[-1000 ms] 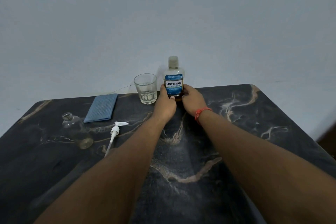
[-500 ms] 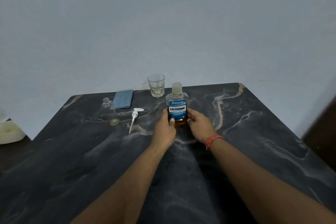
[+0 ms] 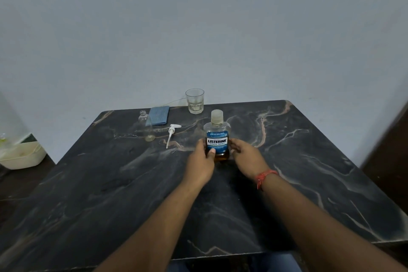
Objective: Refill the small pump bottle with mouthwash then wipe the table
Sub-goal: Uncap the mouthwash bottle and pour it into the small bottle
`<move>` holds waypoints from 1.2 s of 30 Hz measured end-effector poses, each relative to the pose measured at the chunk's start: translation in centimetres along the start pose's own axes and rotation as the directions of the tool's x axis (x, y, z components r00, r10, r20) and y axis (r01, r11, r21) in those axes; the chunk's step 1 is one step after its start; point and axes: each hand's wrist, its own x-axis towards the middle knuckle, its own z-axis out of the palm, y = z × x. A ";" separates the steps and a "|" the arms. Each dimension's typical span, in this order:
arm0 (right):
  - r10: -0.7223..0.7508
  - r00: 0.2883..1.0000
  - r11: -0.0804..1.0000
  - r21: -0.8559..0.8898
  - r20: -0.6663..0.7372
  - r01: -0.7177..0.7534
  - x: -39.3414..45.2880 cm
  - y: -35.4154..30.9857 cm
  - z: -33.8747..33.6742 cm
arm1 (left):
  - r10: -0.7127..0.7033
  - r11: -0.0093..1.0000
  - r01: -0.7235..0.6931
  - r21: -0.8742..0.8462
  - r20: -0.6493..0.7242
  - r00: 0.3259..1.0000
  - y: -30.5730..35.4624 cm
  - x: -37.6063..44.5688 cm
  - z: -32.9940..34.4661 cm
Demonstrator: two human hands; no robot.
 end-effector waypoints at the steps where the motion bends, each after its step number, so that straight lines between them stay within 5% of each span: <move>1: -0.001 0.999 1.000 0.001 -0.034 0.001 0.1 -0.3 -0.3 | 0.012 1.000 -0.012 -0.020 -0.004 1.000 0.1 0.1 -0.2; 8: -0.141 0.973 0.989 0.021 -0.183 0.147 1.5 -3.8 -2.8 | 0.120 0.991 -0.118 -0.068 0.036 0.992 1.5 1.5 -1.7; 24: -0.344 0.932 0.925 -0.216 -0.118 0.314 3.0 -6.6 -2.5 | 0.205 0.978 -0.204 -0.054 0.021 0.978 1.5 3.7 -1.5; 30: -0.416 0.909 0.743 -0.573 0.008 0.345 4.7 -8.5 -3.4 | 0.223 0.974 -0.224 0.021 0.052 0.974 1.2 4.3 -1.9; 36: -0.397 0.901 0.697 -0.582 0.175 0.420 5.5 -9.6 -4.4 | 0.225 0.973 -0.228 0.036 0.077 0.971 1.1 4.7 -2.1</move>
